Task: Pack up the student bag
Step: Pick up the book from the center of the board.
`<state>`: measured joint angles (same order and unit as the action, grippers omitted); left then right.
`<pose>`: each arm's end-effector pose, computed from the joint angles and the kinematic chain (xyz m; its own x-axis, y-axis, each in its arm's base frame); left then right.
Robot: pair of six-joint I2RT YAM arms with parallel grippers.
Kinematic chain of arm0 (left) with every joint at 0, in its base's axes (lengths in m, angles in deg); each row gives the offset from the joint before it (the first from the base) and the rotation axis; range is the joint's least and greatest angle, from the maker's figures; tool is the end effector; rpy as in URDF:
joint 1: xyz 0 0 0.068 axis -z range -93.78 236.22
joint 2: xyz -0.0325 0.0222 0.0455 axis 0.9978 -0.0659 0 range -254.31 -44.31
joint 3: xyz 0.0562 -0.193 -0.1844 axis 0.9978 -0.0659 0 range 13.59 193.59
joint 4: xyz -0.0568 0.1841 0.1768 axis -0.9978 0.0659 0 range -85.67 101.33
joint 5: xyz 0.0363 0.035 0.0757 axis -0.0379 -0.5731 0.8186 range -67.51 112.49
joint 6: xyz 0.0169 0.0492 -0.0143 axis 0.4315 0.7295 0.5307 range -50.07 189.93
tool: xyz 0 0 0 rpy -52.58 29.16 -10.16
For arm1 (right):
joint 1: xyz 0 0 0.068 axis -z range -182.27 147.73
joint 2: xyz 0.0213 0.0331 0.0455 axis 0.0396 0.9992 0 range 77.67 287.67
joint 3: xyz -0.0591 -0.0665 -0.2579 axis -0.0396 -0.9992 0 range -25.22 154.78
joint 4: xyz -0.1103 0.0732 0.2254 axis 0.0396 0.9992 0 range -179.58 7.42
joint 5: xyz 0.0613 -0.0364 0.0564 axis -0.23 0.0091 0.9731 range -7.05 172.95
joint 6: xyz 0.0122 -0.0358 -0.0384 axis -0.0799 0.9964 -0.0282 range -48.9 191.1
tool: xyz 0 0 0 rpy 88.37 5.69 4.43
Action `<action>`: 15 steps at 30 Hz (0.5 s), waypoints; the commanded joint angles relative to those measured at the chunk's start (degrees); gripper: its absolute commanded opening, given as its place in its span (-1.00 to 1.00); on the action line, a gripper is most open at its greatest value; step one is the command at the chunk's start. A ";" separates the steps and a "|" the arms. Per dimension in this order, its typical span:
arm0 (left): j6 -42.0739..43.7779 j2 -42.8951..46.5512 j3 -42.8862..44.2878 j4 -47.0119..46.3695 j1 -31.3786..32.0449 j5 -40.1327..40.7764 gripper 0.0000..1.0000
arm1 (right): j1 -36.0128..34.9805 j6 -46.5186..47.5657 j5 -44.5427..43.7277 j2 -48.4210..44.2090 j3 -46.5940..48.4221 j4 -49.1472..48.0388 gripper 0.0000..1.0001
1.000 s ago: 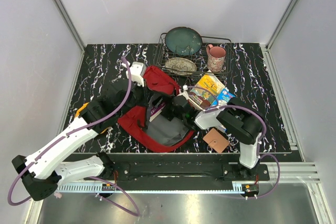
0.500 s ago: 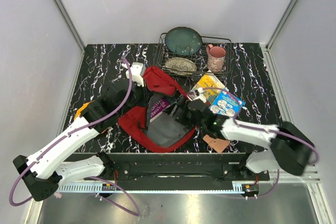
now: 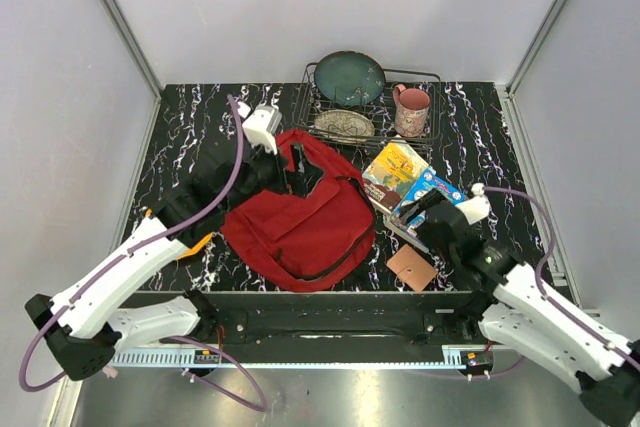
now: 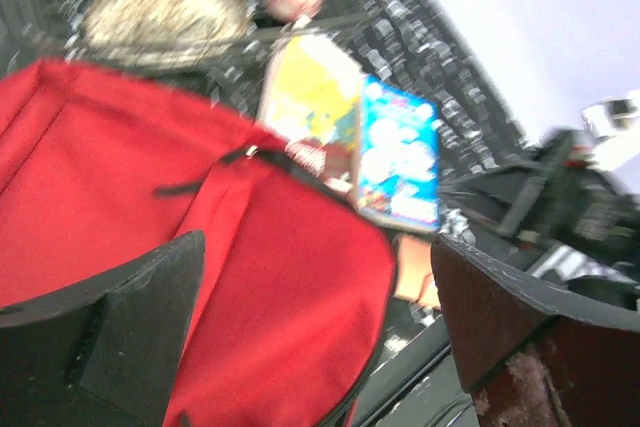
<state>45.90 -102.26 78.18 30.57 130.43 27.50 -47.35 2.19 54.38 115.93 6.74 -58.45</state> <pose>0.1595 -0.1508 0.3885 -0.4785 -0.1006 -0.8723 0.4826 0.7998 -0.3569 0.1154 0.0916 0.2457 -0.4845 0.6746 -0.5570 0.2731 0.7215 0.6363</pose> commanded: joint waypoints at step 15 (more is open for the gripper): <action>1.18 -49.52 25.39 -16.48 5.63 -28.04 0.98 | 52.80 19.24 35.25 15.09 -1.28 -3.45 1.00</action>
<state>46.55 -145.37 98.55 15.18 135.34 5.62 1.59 18.21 81.15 131.67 7.64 -59.47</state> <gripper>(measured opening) 0.988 0.994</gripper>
